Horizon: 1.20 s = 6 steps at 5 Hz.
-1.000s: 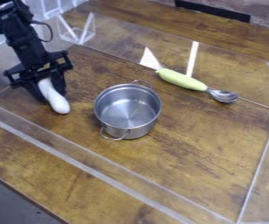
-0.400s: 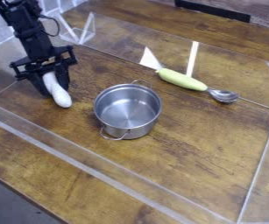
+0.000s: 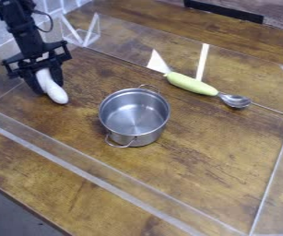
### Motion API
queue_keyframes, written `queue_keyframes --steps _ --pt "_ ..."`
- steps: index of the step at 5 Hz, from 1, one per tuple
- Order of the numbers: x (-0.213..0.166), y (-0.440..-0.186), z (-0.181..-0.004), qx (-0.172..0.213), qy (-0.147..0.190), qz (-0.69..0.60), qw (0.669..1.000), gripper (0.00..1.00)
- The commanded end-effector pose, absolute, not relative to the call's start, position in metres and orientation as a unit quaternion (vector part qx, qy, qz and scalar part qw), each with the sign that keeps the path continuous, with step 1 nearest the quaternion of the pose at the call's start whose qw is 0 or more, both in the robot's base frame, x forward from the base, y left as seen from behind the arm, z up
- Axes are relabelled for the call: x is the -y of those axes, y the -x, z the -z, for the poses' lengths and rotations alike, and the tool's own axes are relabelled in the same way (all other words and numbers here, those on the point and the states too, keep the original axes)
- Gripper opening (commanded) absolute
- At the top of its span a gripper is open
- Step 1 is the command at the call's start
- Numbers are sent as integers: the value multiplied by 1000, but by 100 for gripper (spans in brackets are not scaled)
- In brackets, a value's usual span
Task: Remove the mushroom from the silver pot and put it on the table
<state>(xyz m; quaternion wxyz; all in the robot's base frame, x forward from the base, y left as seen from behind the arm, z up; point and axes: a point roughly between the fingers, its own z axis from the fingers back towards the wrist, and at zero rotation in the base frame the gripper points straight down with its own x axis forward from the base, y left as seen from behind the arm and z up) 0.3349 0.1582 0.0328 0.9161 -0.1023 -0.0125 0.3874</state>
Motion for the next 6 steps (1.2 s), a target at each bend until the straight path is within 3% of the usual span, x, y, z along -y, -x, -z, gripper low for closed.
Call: queue_keyframes --steps 1,2,3,6 --pt "-168 -332 -50 32 90 -420 902 0" --pt "-162 -328 -49 22 84 -441 893 0" --pt "-165 -324 -53 21 81 -444 892 100" --pt "-205 -317 -79 43 92 -469 877 100"
